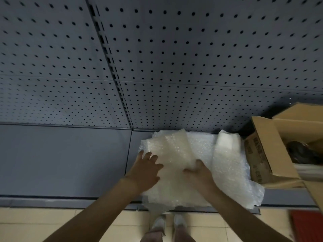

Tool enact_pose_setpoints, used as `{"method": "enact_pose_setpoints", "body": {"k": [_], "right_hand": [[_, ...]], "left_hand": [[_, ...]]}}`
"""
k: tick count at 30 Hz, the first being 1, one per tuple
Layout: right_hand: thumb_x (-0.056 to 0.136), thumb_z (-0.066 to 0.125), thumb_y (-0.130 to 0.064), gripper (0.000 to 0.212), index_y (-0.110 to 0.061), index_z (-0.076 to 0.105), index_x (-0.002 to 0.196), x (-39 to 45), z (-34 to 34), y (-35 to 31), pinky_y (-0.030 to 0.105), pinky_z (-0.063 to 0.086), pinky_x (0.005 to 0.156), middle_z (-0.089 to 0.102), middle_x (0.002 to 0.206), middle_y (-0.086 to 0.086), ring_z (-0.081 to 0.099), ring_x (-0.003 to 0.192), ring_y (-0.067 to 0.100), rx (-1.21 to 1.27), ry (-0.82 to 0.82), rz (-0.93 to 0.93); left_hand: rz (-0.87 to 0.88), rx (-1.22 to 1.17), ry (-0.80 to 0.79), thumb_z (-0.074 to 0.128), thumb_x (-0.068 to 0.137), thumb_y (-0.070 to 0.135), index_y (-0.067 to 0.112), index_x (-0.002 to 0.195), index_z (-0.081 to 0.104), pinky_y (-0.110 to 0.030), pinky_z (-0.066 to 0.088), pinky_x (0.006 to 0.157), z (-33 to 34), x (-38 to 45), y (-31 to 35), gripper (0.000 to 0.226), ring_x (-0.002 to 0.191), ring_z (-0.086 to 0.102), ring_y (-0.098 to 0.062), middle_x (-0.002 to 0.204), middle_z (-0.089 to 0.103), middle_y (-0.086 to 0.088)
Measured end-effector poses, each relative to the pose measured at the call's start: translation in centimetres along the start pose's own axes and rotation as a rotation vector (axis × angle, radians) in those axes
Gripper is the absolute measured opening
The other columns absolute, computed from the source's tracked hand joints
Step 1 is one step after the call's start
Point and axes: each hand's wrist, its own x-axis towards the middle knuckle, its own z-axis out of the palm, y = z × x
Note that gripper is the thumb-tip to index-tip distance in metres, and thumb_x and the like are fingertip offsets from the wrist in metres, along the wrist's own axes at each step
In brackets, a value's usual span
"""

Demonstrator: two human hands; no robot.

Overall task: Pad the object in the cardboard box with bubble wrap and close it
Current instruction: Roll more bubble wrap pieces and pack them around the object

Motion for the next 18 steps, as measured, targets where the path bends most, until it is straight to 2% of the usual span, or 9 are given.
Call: {"method": "enact_pose_setpoints", "body": {"k": [4, 7, 9, 11, 13, 15, 18], "right_hand": [[0.084, 0.062, -0.023, 0.036, -0.024, 0.047, 0.117, 0.7, -5.5, -2.6, 0.027, 0.049, 0.065, 0.063, 0.093, 0.001, 0.063, 0.080, 0.020, -0.338, 0.020, -0.241], [0.084, 0.058, -0.025, 0.047, -0.026, 0.043, 0.130, 1.7, -7.4, -2.2, 0.030, 0.050, 0.070, 0.064, 0.102, 0.005, 0.062, 0.091, 0.026, -0.603, 0.125, -0.369], [0.081, 0.059, -0.019, 0.057, -0.022, 0.043, 0.135, 2.0, -6.8, -1.0, 0.031, 0.050, 0.074, 0.060, 0.112, 0.006, 0.058, 0.100, 0.026, -0.767, 0.205, -0.494], [0.070, 0.067, -0.007, 0.069, -0.015, 0.047, 0.135, 2.0, -5.5, 0.4, 0.033, 0.052, 0.075, 0.059, 0.119, 0.009, 0.058, 0.099, 0.028, -0.902, 0.256, -0.607], [0.060, 0.072, -0.003, 0.078, -0.007, 0.048, 0.134, 1.6, -3.9, 1.4, 0.036, 0.054, 0.078, 0.059, 0.123, 0.014, 0.060, 0.097, 0.030, -0.958, 0.297, -0.631], [0.061, 0.075, -0.010, 0.080, -0.001, 0.046, 0.135, 1.2, -2.0, 2.3, 0.040, 0.054, 0.083, 0.057, 0.127, 0.017, 0.060, 0.100, 0.031, -0.995, 0.299, -0.612], [0.065, 0.078, -0.037, 0.084, -0.001, 0.049, 0.135, 0.6, 0.4, 3.1, 0.043, 0.052, 0.088, 0.057, 0.130, 0.017, 0.061, 0.107, 0.032, -1.024, 0.257, -0.545]], "left_hand": [[0.069, -0.009, 0.032, 0.036, 0.100, 0.041, 0.025, 0.150, 0.023, -0.050, -0.002, 0.118, -1.7, -0.4, 2.2, 0.054, 0.147, 0.008, -0.029, 0.157, 0.019, -0.009], [0.103, -0.050, 0.042, 0.037, 0.100, 0.038, 0.023, 0.150, 0.025, -0.049, -0.004, 0.119, -2.1, 0.7, 3.5, 0.054, 0.147, 0.008, -0.026, 0.157, 0.021, -0.009], [0.104, -0.075, 0.031, 0.039, 0.099, 0.037, 0.023, 0.150, 0.025, -0.048, -0.003, 0.119, -1.8, 2.0, 4.0, 0.054, 0.147, 0.009, -0.026, 0.157, 0.022, -0.008], [0.099, -0.082, 0.001, 0.040, 0.099, 0.036, 0.023, 0.151, 0.022, -0.049, -0.001, 0.119, -1.2, 3.2, 4.2, 0.056, 0.148, 0.008, -0.026, 0.158, 0.020, -0.009], [0.093, -0.090, -0.032, 0.040, 0.100, 0.035, 0.024, 0.151, 0.019, -0.049, 0.000, 0.119, -0.6, 3.9, 4.2, 0.057, 0.148, 0.007, -0.027, 0.158, 0.018, -0.009], [0.084, -0.100, -0.048, 0.040, 0.100, 0.034, 0.025, 0.151, 0.018, -0.048, 0.000, 0.119, -0.2, 4.2, 4.1, 0.057, 0.148, 0.005, -0.026, 0.160, 0.014, -0.008], [0.065, -0.133, -0.059, 0.040, 0.100, 0.034, 0.026, 0.152, 0.016, -0.047, -0.002, 0.120, 0.2, 4.1, 3.7, 0.058, 0.149, 0.000, -0.025, 0.161, 0.008, -0.003]]}}
